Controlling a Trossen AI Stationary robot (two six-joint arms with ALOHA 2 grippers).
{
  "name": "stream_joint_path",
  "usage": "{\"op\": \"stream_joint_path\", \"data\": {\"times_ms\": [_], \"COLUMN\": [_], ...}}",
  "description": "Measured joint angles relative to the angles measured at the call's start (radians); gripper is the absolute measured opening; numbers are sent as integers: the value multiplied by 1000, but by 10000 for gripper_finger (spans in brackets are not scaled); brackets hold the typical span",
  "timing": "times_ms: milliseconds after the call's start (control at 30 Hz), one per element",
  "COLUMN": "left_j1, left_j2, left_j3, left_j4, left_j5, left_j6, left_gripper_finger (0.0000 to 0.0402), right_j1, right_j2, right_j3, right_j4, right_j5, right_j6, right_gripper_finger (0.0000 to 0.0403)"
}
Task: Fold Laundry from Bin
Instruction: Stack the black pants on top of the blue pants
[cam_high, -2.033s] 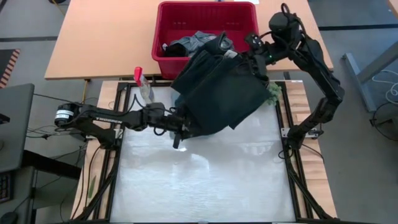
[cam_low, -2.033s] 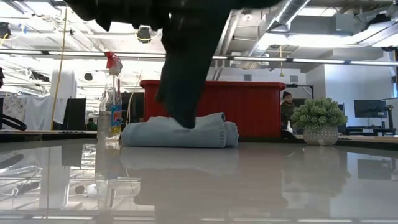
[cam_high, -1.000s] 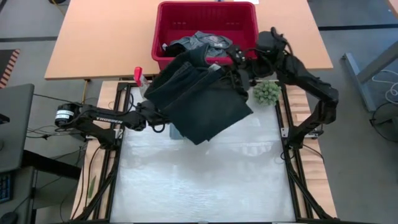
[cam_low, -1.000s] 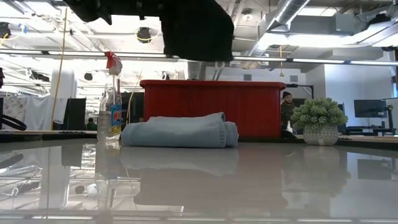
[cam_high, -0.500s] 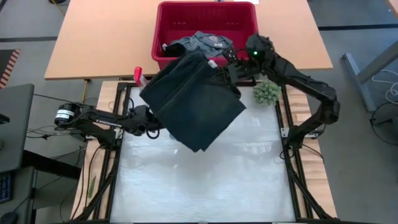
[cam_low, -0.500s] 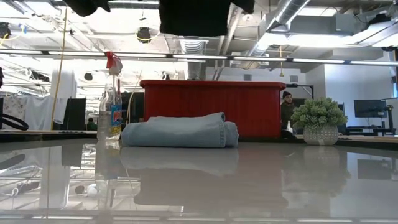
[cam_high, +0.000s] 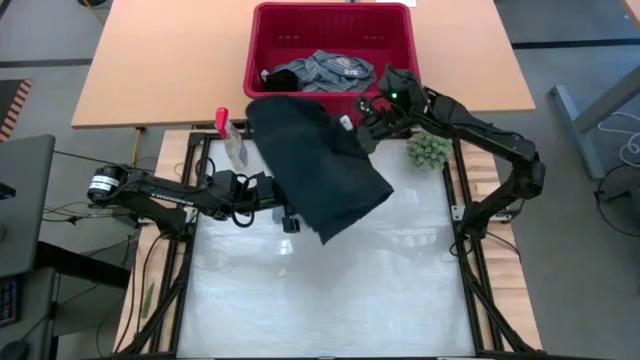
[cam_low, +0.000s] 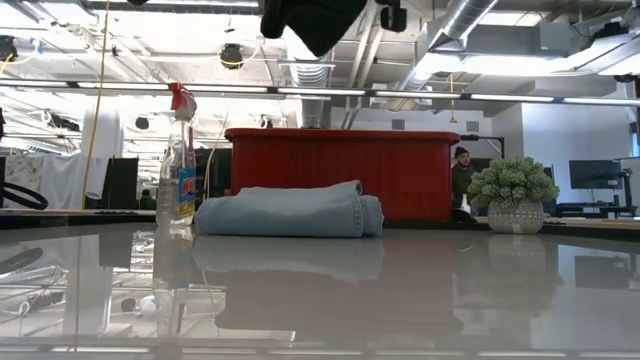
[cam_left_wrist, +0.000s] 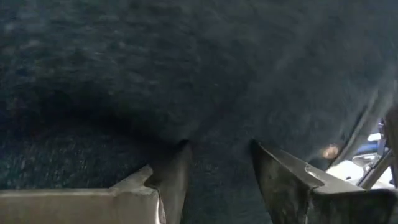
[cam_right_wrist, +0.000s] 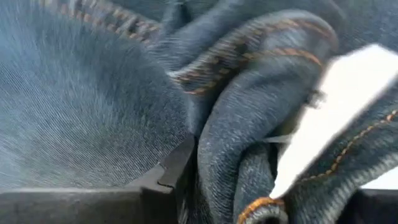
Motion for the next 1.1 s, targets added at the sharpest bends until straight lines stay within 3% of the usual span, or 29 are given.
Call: {"op": "stream_joint_path", "data": {"times_ms": [500, 833, 1100], "left_j1": [-2, -64, -81], "left_j2": [-5, -6, -4], "left_j3": [56, 58, 58], "left_j4": [-81, -88, -129], "left_j5": [52, 31, -42], "left_j6": [-33, -45, -84], "left_gripper_finger": [169, 169, 169], "right_j1": [94, 141, 174], "right_j2": [38, 39, 64], "right_j3": [-1, -2, 0], "right_j4": [54, 86, 68], "right_j5": [58, 60, 137], "right_j6": [-128, -268, -318], "right_gripper_finger": [238, 242, 240]}}
